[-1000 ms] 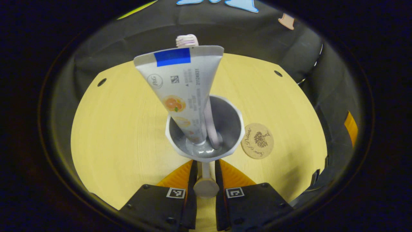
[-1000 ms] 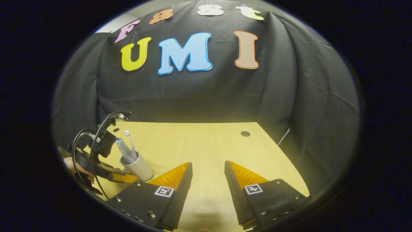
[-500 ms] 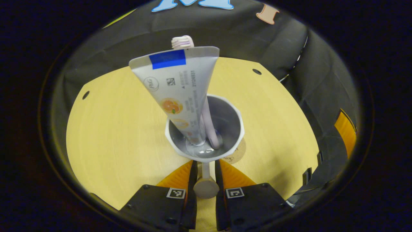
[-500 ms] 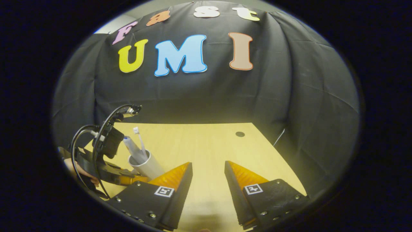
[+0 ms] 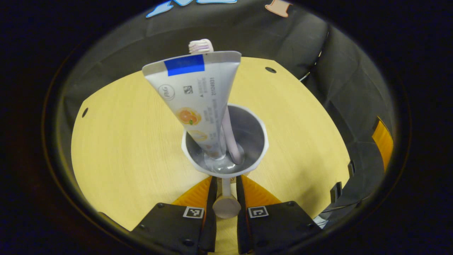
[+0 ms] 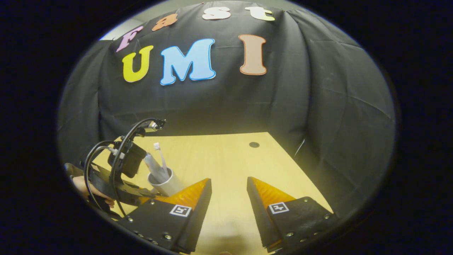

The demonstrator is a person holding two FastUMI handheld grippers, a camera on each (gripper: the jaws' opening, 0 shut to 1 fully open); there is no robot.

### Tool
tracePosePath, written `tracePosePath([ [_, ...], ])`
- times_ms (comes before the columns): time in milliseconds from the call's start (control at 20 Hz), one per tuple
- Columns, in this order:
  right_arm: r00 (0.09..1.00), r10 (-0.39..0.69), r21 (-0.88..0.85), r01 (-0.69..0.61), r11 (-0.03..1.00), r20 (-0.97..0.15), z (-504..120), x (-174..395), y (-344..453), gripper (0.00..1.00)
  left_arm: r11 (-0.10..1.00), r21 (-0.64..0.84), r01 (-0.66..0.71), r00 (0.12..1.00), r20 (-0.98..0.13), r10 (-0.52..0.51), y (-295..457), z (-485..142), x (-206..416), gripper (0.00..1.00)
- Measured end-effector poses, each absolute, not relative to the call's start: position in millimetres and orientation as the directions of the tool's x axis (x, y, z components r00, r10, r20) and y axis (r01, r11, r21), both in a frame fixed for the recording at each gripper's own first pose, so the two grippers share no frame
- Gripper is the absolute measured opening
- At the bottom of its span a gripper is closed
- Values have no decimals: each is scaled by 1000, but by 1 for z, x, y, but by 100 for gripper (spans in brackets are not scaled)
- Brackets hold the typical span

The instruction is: Put the toothbrush and toothpaste on the desktop into the cup, then pick up the cup and place it on the coaster on the desktop.

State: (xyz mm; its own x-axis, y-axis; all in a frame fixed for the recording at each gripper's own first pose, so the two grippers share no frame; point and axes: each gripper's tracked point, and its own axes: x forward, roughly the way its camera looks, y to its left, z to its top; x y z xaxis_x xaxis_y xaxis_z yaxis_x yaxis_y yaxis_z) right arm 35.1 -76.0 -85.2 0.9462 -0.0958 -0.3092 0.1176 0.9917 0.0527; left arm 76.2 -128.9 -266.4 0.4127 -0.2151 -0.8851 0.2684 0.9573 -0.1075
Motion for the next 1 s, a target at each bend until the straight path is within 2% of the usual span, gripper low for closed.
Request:
tracePosePath([
  [450, 953, -57, 60, 78, 995, -297, -80, 34, -83, 58, 970, -72, 234, 405, -899, -165, -132, -272, 74, 31],
  [500, 953, -52, 62, 74, 995, -298, -81, 33, -85, 65, 970, -70, 231, 407, -899, -161, -132, -272, 72, 34],
  [550, 954, -48, 64, 71, 995, -297, -80, 33, -86, 58, 971, -71, 229, 411, -897, -162, -131, -272, 73, 34],
  [700, 957, -32, 68, 54, 996, -287, -75, 32, -89, 58, 973, -85, 217, 432, -885, -174, -138, -268, 73, 34],
  [850, 963, -5, 68, 25, 997, -270, -70, 32, -90, 58, 977, -108, 183, 470, -863, -184, -149, -261, 69, 63],
  [1000, 966, 32, 67, -15, 998, -257, -66, 30, -88, 58, 983, -114, 143, 498, -850, -171, -148, -252, 60, 80],
])
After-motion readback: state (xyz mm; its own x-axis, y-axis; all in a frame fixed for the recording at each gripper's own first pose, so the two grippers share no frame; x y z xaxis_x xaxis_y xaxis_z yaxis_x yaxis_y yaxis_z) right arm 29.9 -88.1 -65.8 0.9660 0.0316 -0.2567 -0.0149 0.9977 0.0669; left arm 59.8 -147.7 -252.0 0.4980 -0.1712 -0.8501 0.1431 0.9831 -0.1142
